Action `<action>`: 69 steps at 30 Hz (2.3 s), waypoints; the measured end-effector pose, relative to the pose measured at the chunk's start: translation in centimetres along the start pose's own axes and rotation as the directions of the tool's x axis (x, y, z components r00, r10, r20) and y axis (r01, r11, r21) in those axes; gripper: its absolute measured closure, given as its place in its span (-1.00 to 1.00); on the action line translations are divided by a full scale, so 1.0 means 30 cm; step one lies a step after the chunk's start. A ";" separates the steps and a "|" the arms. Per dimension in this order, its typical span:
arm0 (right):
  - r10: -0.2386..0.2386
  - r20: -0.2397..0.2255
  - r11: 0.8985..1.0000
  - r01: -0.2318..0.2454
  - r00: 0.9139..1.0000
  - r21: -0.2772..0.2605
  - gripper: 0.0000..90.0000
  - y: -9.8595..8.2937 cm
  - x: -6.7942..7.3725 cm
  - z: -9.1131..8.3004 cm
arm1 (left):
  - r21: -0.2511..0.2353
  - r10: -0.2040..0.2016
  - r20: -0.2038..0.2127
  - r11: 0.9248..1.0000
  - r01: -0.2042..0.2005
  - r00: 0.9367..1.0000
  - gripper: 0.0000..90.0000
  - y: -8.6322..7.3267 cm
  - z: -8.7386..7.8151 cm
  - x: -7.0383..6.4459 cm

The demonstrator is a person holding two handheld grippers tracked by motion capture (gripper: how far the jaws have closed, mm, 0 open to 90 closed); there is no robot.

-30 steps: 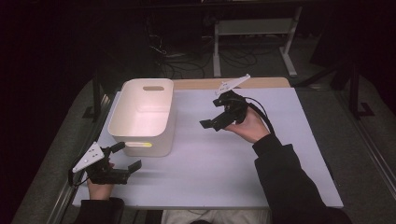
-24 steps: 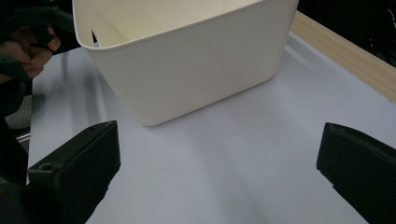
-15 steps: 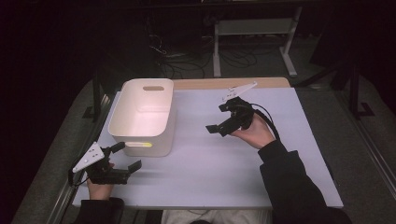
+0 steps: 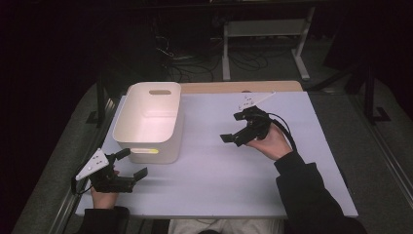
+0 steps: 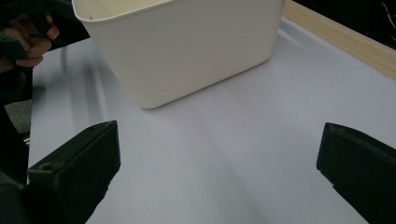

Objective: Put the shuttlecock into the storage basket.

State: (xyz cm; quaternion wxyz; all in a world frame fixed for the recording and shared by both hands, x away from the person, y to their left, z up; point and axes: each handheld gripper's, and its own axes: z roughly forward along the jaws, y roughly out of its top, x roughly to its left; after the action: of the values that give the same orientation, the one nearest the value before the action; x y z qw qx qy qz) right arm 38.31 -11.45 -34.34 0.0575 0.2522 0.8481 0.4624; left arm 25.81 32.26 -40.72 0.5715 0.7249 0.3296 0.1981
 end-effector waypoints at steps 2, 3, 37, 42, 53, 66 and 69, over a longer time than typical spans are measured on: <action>0.000 0.002 1.000 0.000 1.000 -0.001 -1.00 -0.005 0.000 -0.003 | 0.000 0.000 0.000 1.000 0.000 1.000 -1.00 0.000 0.000 0.000; 0.001 0.004 1.000 -0.001 1.000 -0.001 -1.00 -0.008 -0.001 -0.005 | 0.000 0.000 0.000 1.000 0.000 1.000 -1.00 0.000 0.000 0.000; 0.051 0.045 0.998 -0.049 0.998 -0.035 -1.00 -0.160 -0.031 -0.094 | 0.000 0.000 0.000 1.000 0.000 1.000 -1.00 0.000 -0.001 -0.001; 0.055 0.059 0.998 -0.053 0.997 -0.031 -1.00 -0.182 -0.037 -0.103 | 0.000 0.000 0.000 1.000 0.000 1.000 -1.00 0.000 -0.001 -0.001; 0.075 0.078 0.996 -0.071 0.994 -0.053 -1.00 -0.220 -0.047 -0.146 | 0.000 -0.001 -0.001 1.000 0.001 1.000 -1.00 0.000 -0.001 -0.001; 0.097 0.099 0.993 -0.089 0.990 -0.074 -1.00 -0.262 -0.054 -0.192 | 0.000 0.001 -0.001 1.000 -0.001 1.000 -1.00 0.000 -0.001 -0.001; 0.102 0.104 0.993 -0.094 0.989 -0.076 -1.00 -0.273 -0.055 -0.204 | 0.000 0.000 -0.002 1.000 0.000 1.000 -1.00 0.000 -0.001 -0.001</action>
State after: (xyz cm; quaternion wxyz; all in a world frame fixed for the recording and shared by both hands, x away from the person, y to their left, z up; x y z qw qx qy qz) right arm 34.66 -20.50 -37.77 0.0895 0.3159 0.8134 0.4802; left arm 25.78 32.27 -40.71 0.5711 0.7248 0.3300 0.1988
